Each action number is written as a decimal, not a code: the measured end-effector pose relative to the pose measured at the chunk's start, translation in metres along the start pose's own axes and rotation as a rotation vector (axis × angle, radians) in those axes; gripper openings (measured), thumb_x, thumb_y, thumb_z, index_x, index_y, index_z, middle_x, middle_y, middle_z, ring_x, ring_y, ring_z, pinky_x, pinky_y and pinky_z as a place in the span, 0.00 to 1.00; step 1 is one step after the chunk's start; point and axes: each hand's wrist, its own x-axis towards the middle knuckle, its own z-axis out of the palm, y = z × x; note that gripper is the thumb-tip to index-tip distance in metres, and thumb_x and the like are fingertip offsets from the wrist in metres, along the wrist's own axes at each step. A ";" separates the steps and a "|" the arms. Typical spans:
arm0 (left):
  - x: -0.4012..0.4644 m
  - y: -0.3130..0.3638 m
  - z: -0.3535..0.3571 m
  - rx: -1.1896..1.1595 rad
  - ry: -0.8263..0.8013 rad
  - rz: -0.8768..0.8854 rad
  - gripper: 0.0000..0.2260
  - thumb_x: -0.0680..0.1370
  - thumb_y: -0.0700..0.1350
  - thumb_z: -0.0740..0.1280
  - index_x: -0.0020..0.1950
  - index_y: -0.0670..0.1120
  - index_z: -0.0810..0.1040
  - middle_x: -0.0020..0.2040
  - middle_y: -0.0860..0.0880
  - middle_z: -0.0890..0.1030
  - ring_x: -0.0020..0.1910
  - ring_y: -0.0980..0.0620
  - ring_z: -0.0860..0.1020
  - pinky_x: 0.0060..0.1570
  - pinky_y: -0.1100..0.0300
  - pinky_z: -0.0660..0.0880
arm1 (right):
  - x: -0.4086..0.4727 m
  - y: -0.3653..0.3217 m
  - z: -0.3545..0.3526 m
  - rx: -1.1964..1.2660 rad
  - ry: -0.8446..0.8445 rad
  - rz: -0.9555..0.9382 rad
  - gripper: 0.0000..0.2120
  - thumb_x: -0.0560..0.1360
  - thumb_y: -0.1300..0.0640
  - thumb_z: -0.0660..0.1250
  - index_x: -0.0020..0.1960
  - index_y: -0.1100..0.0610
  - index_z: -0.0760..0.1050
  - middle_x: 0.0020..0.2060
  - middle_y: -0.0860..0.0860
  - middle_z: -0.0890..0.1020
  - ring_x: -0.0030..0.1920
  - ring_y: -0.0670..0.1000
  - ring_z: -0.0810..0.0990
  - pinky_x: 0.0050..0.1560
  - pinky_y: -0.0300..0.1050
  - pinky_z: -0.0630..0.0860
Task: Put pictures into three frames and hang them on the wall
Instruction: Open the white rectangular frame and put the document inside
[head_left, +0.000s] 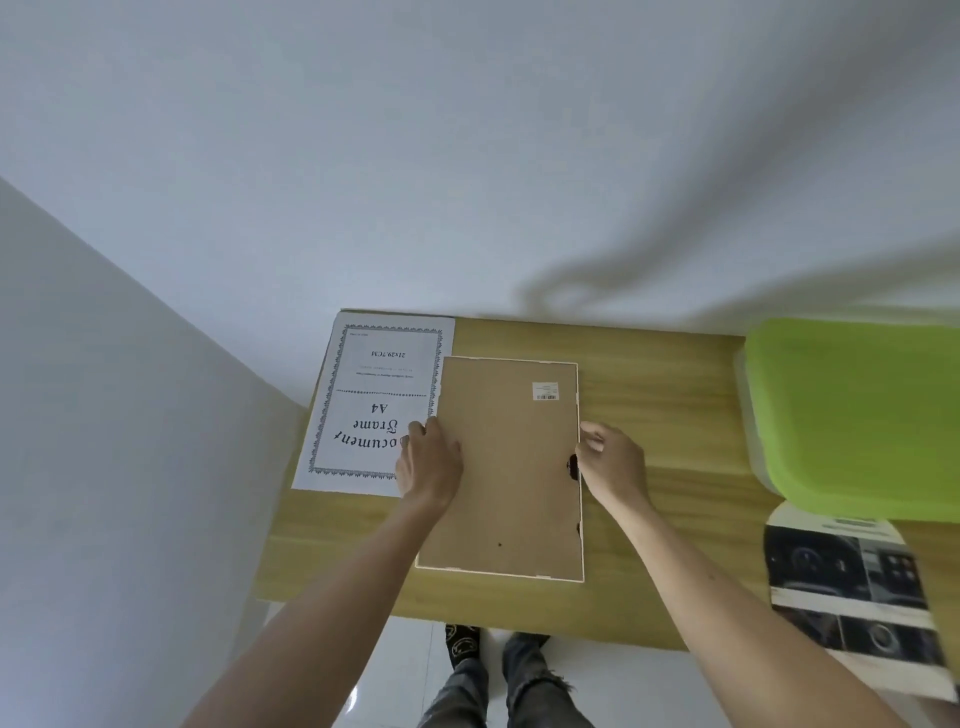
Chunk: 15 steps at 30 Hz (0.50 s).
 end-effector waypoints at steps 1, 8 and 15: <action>-0.003 -0.001 0.000 0.005 -0.007 0.023 0.16 0.80 0.50 0.63 0.64 0.42 0.71 0.60 0.43 0.72 0.57 0.42 0.75 0.49 0.50 0.73 | -0.004 0.006 0.003 -0.041 0.025 -0.012 0.13 0.77 0.65 0.63 0.58 0.58 0.82 0.47 0.51 0.85 0.49 0.52 0.84 0.41 0.31 0.75; -0.012 -0.021 0.001 0.089 -0.133 0.156 0.23 0.77 0.53 0.67 0.66 0.42 0.66 0.64 0.43 0.67 0.63 0.43 0.69 0.54 0.47 0.74 | -0.021 0.020 0.029 -0.266 0.111 -0.003 0.12 0.71 0.65 0.60 0.30 0.61 0.64 0.28 0.54 0.68 0.30 0.56 0.65 0.27 0.45 0.57; 0.000 -0.037 0.002 0.138 -0.226 0.255 0.28 0.77 0.53 0.69 0.68 0.38 0.66 0.65 0.42 0.66 0.63 0.42 0.69 0.55 0.47 0.74 | -0.033 -0.003 0.060 -0.273 0.142 0.195 0.06 0.72 0.61 0.63 0.41 0.60 0.78 0.47 0.56 0.79 0.49 0.61 0.79 0.37 0.44 0.69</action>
